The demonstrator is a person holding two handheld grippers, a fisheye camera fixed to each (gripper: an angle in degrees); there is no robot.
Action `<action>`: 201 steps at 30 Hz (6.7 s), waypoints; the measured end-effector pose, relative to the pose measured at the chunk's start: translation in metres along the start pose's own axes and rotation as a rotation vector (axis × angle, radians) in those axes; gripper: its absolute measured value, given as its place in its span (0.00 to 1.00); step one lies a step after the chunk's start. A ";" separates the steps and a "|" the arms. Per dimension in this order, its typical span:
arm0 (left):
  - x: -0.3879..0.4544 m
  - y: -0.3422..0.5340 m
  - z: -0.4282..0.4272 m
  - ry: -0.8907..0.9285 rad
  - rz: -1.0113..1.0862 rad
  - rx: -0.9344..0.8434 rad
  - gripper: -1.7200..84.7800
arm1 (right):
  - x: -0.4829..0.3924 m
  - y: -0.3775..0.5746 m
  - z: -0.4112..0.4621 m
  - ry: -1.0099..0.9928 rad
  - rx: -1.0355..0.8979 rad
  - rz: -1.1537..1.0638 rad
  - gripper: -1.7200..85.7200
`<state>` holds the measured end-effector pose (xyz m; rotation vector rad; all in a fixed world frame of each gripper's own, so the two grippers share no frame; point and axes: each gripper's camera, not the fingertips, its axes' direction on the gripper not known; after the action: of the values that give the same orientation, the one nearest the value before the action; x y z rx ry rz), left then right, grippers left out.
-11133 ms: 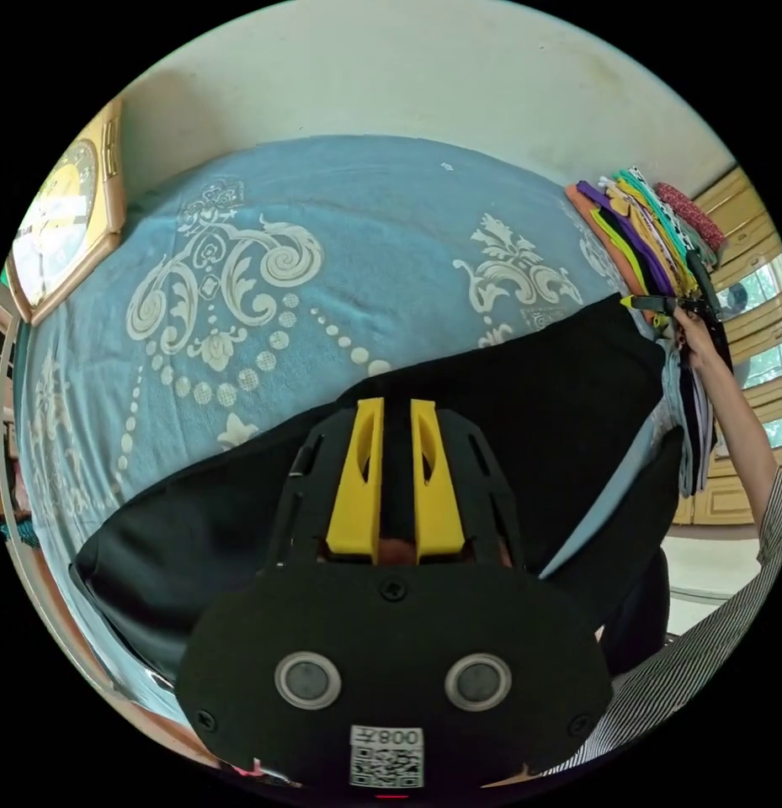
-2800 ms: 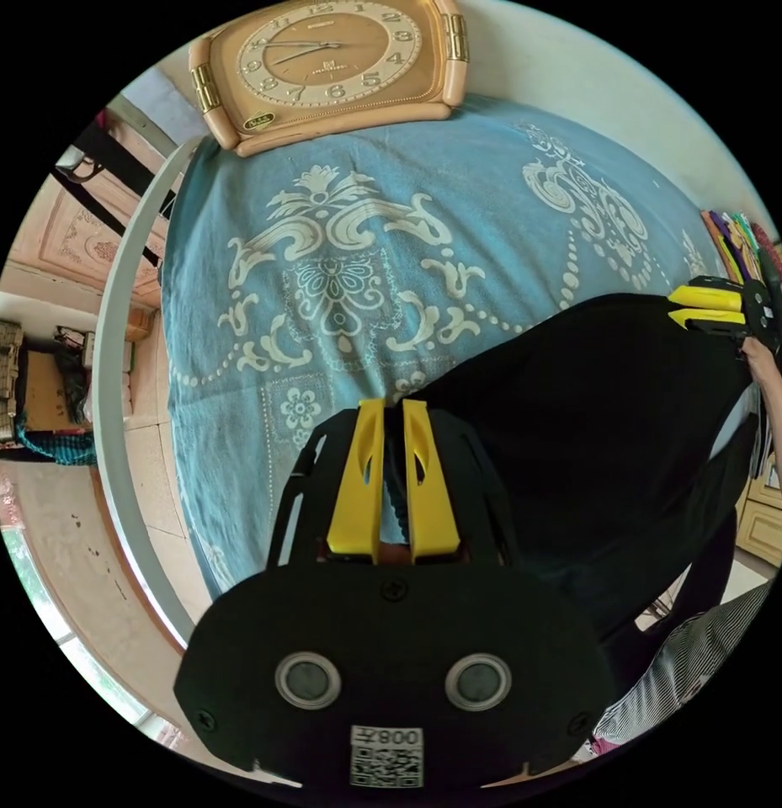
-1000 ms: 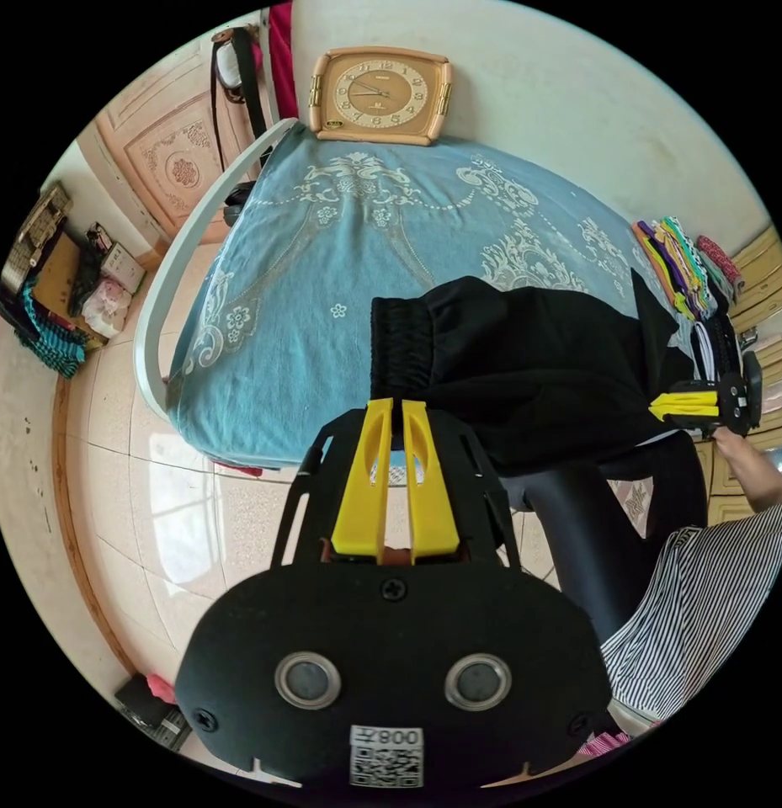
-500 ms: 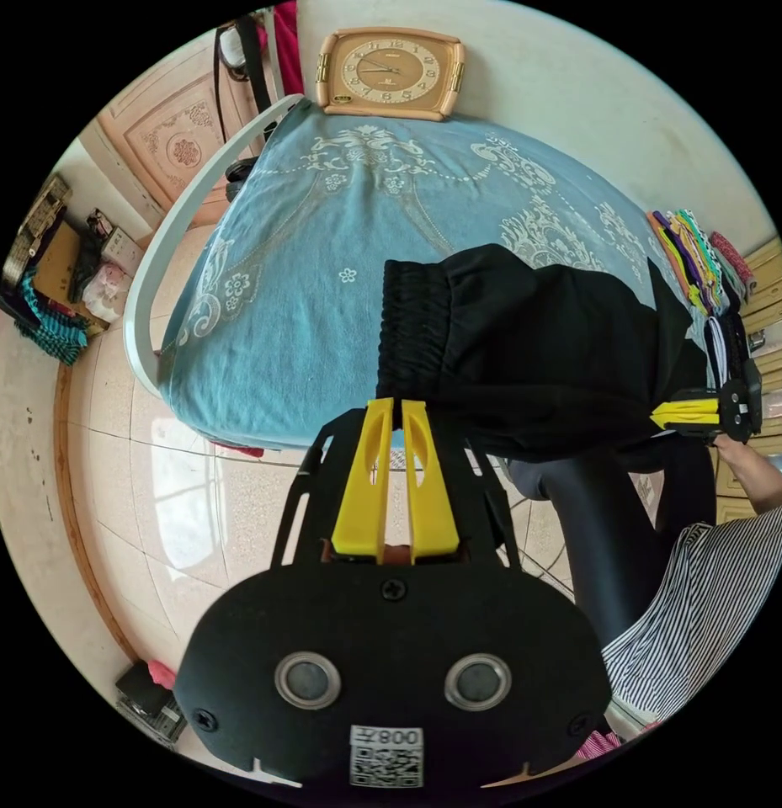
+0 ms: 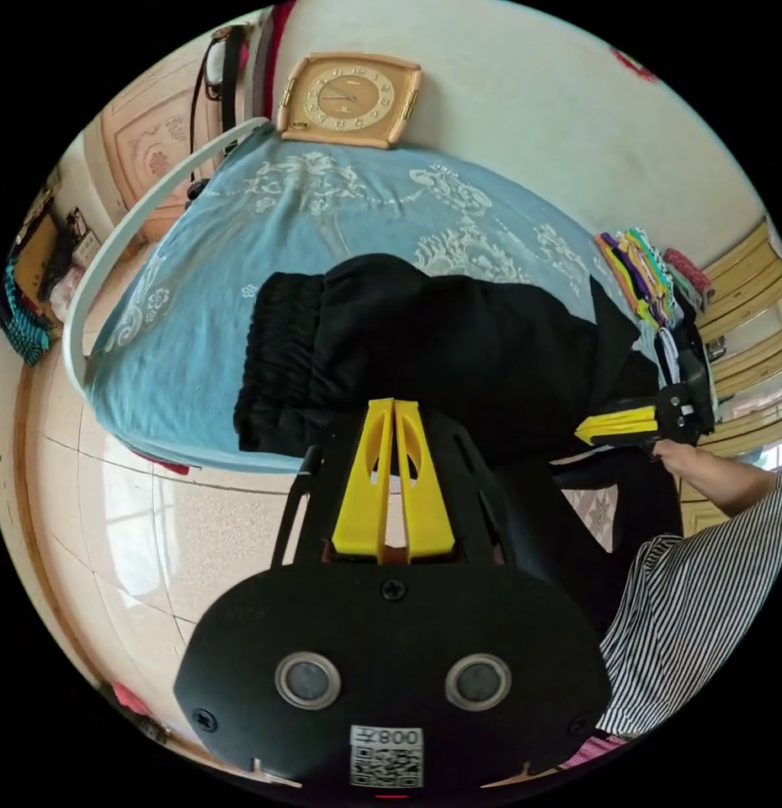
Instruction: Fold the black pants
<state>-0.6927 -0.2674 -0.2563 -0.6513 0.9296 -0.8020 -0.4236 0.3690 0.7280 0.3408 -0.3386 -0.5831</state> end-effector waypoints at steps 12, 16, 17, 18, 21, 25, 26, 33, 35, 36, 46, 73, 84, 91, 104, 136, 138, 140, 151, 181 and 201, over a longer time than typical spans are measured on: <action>0.047 -0.012 0.054 -0.108 -0.041 -0.155 0.02 | 0.054 0.045 0.000 -0.129 0.065 0.077 0.03; 0.068 -0.018 0.056 -0.148 -0.093 -0.105 0.02 | 0.077 0.072 -0.003 -0.305 0.097 0.121 0.02; 0.077 -0.019 0.053 -0.146 -0.099 -0.064 0.02 | 0.080 0.076 -0.003 -0.321 0.103 0.128 0.02; 0.083 -0.019 0.051 -0.129 -0.097 -0.042 0.03 | 0.085 0.085 -0.006 -0.328 0.124 0.150 0.02; 0.124 -0.025 0.048 0.027 -0.015 0.037 0.03 | 0.111 0.111 -0.021 -0.337 0.187 0.233 0.03; 0.207 -0.046 0.077 0.241 0.198 0.008 0.06 | 0.178 0.148 -0.050 -0.246 0.272 0.441 0.04; 0.229 -0.054 0.089 0.280 0.242 -0.009 0.06 | 0.190 0.152 -0.053 -0.233 0.274 0.480 0.05; 0.318 -0.108 0.146 0.335 0.357 -0.124 0.09 | 0.289 0.178 -0.080 -0.089 0.239 0.736 0.09; 0.337 -0.124 0.159 0.296 0.374 -0.165 0.09 | 0.306 0.179 -0.081 -0.086 0.230 0.767 0.10; 0.341 -0.127 0.162 0.288 0.377 -0.171 0.09 | 0.315 0.180 -0.082 -0.090 0.233 0.787 0.10; 0.387 -0.156 0.185 0.302 0.397 -0.232 0.05 | 0.367 0.186 -0.076 -0.048 0.137 0.881 0.08; 0.485 -0.167 0.143 0.361 0.478 -0.229 0.02 | 0.420 0.282 -0.102 -0.061 0.149 0.963 0.08; 0.513 -0.156 0.114 0.402 0.497 -0.220 0.02 | 0.400 0.365 -0.131 -0.148 0.297 0.885 0.03; 0.547 -0.134 0.084 0.356 0.581 -0.215 0.02 | 0.348 0.473 -0.155 -0.155 0.441 0.866 0.02; 0.606 -0.084 0.049 0.149 0.674 -0.269 0.03 | 0.289 0.576 -0.116 -0.188 0.460 0.945 0.02; 0.642 -0.043 -0.042 -0.083 0.613 -0.257 0.03 | 0.232 0.605 -0.096 -0.214 0.471 0.909 0.02; 0.644 -0.043 -0.037 -0.090 0.612 -0.292 0.03 | 0.228 0.605 -0.085 -0.224 0.448 0.920 0.02; 0.648 -0.044 -0.032 -0.109 0.615 -0.325 0.03 | 0.224 0.603 -0.076 -0.213 0.421 0.923 0.02; 0.656 -0.064 -0.036 -0.136 0.625 -0.406 0.03 | 0.214 0.580 -0.021 -0.144 0.177 0.913 0.02; 0.725 -0.231 -0.069 0.266 0.479 -0.291 0.02 | 0.210 0.518 -0.016 0.228 0.282 0.661 0.04; 0.982 -0.405 -0.015 0.246 0.836 -0.344 0.06 | 0.232 0.910 0.073 -0.356 0.944 1.375 0.03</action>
<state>-0.4784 -1.3012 -0.3763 -0.3934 1.4409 0.0338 0.1602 0.9294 1.2094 0.7869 -1.0619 0.9390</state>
